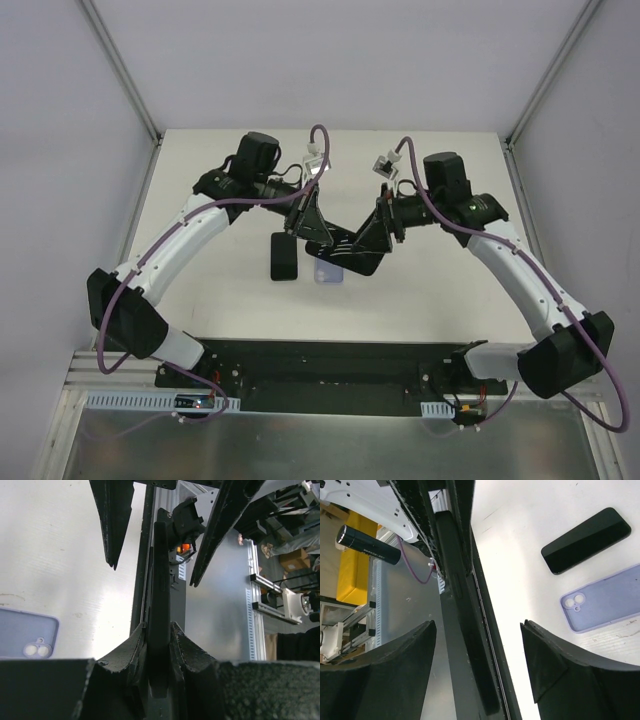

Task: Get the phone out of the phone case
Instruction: Remove the phone case from the phone.

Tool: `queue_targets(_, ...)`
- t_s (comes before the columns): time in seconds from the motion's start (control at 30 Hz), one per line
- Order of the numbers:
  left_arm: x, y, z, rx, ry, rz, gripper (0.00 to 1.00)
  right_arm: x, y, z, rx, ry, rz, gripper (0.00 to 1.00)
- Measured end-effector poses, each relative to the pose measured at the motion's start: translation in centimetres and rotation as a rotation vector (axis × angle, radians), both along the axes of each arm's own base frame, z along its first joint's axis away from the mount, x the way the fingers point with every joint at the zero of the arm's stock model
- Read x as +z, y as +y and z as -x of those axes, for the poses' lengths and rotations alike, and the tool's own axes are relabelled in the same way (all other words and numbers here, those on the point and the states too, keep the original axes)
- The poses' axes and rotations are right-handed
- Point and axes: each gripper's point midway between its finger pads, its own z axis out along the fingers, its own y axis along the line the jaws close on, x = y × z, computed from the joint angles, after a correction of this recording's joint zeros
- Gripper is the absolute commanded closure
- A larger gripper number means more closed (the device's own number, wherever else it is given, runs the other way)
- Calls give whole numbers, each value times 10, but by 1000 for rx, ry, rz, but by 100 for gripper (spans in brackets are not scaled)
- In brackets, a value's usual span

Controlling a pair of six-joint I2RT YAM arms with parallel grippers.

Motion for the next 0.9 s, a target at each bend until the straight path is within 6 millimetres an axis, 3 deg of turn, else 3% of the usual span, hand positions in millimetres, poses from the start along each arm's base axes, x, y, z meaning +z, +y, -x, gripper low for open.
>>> queue_targets(0.2,13,6,3,-31,-94,-5,100,-6,-6,3,7,-27,31,21)
queue_targets(0.43,24,12,9,-56,-156,-18,100,-19,-5,14,59,-27,73,27)
queue_targets(0.9,21,14,3,-63,-197,-87,100,-33,7,31,171,-30,141,40)
